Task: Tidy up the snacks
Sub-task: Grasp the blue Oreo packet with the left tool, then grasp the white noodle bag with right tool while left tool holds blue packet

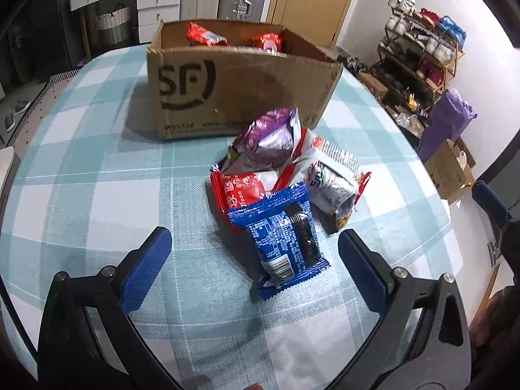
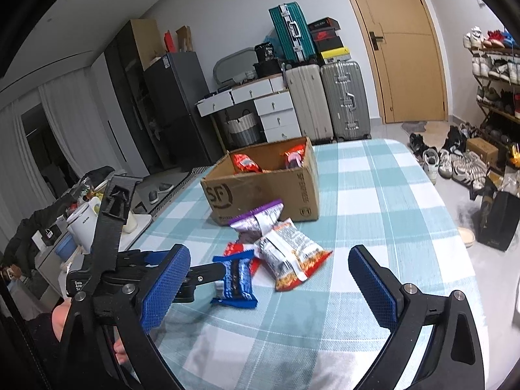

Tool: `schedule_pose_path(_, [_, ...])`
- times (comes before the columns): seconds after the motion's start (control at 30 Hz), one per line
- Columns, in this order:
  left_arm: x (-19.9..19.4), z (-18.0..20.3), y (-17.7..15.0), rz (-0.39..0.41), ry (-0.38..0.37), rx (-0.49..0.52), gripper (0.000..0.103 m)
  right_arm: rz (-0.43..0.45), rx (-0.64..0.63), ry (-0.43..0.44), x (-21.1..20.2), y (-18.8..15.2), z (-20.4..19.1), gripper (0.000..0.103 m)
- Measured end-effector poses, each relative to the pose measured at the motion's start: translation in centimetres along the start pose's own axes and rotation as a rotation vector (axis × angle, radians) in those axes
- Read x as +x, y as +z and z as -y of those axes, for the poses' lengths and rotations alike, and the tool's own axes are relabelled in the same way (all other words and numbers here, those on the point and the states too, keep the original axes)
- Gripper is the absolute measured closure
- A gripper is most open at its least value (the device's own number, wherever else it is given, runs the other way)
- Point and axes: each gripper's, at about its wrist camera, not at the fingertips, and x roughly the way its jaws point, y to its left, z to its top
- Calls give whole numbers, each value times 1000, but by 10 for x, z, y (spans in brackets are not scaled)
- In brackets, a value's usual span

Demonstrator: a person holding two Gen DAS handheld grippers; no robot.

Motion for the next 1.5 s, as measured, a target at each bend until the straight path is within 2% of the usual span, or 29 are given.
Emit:
schedule_pose_path(0.4, [51, 15, 2, -45, 43, 6, 1, -25, 71, 1, 13, -14, 30, 3])
schedule_pose_path(0.53, [61, 13, 4, -45, 43, -14, 8, -31, 88, -2, 16, -16, 37, 3])
schedule_pose_path(0.6, [66, 13, 5, -61, 37, -19, 30, -32, 94, -2, 17, -16, 39, 3])
schedule_pose_path(0.67, [71, 13, 6, -67, 35, -22, 43, -32, 97, -2, 17, -17, 39, 3])
schedule_pose_path(0.7, [72, 14, 6, -66, 29, -13, 58, -32, 97, -1, 17, -17, 38, 3])
schedule_pose_path(0.73, [72, 13, 6, -63, 30, -9, 61, -33, 96, -1, 17, -17, 38, 3])
schedule_pose_path(0.83, [75, 8, 6, -58, -24, -12, 61, -37, 94, -3, 17, -19, 36, 3])
schedule_pose_path(0.93, [77, 5, 7, -56, -41, -10, 62, -42, 96, -3, 19, -19, 35, 3])
schedule_pose_path(1.5, [69, -11, 10, -23, -83, -34, 61, -95, 67, -22, 40, -18, 25, 3])
